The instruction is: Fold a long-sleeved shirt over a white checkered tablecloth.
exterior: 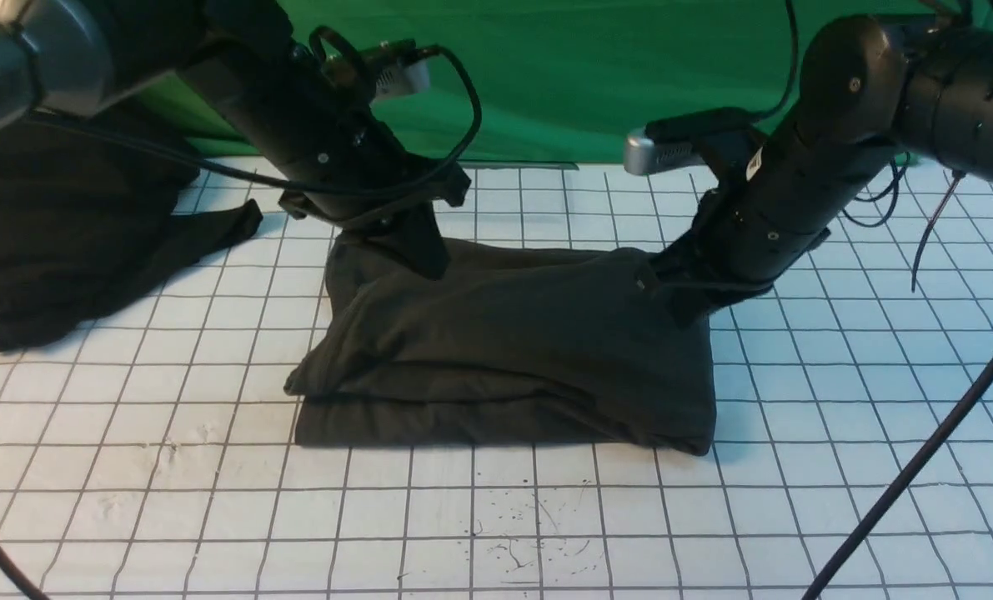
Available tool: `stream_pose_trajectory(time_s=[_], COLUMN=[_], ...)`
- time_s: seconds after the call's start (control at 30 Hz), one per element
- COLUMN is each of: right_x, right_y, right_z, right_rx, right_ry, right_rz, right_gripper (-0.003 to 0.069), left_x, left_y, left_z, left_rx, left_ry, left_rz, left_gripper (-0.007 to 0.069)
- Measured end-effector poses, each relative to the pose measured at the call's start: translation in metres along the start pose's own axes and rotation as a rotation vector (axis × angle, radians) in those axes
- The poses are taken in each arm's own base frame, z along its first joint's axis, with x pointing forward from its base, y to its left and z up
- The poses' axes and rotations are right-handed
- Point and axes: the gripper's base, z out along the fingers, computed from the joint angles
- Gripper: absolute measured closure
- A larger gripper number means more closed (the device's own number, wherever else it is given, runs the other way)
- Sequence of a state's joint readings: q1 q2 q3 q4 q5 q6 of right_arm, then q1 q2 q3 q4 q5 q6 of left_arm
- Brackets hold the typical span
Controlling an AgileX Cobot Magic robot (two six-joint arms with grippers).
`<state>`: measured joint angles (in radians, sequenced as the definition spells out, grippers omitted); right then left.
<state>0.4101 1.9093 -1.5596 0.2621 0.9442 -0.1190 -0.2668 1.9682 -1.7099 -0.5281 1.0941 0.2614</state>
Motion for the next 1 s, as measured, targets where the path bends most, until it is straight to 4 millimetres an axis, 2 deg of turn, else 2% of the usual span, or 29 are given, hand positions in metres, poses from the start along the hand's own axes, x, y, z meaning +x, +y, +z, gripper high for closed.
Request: stream_pose_trajectory(time_s=[0.03,0.17,0.27,0.4,0.53,0.67,0.8,0.93,0.97,1.0], right_x=[0.0,0.004,0.014,0.027,0.045,0.055,0.055,0.056,0.054,0.053], right_y=[0.001,-0.001,-0.006,-0.009,-0.011,-0.014,-0.02,-0.038,-0.043,-0.044], right_z=[0.001,0.042,0.068,0.08,0.079,0.078,0.075,0.055,0.045,0.042], right_rx=[-0.014,-0.085,-0.093,-0.096,-0.07,-0.057,-0.049,0.009,0.026,0.028], right_ry=[0.001,0.082,0.189,0.252,0.248,0.264,0.262,0.247,0.226,0.216], right_rz=[0.006,0.045,0.062,0.073,0.082,0.093,0.108,0.096,0.094,0.094], right_gripper=[0.066,0.0659,0.0659,0.0659,0.0659,0.0659,0.0659,0.0659,0.0659,0.0659], left_x=[0.0,0.001,0.015,0.032,0.049,0.052,0.052,0.048,0.047,0.047], left_y=[0.001,0.019,0.034,0.042,0.049,0.057,0.063,0.06,0.056,0.056], left_z=[0.003,0.05,0.079,0.092,0.088,0.083,0.078,0.05,0.036,0.036], left_rx=[0.006,0.07,0.07,0.059,-0.029,-0.096,-0.093,-0.157,-0.189,-0.189], left_ry=[0.004,0.068,0.202,0.308,0.359,0.353,0.343,0.313,0.29,0.29], left_rz=[-0.003,-0.045,-0.071,-0.084,-0.055,-0.066,-0.093,-0.037,-0.005,-0.005], left_gripper=[0.0623,0.0623,0.0623,0.0623,0.0623,0.0623,0.0623,0.0623,0.0623,0.0623])
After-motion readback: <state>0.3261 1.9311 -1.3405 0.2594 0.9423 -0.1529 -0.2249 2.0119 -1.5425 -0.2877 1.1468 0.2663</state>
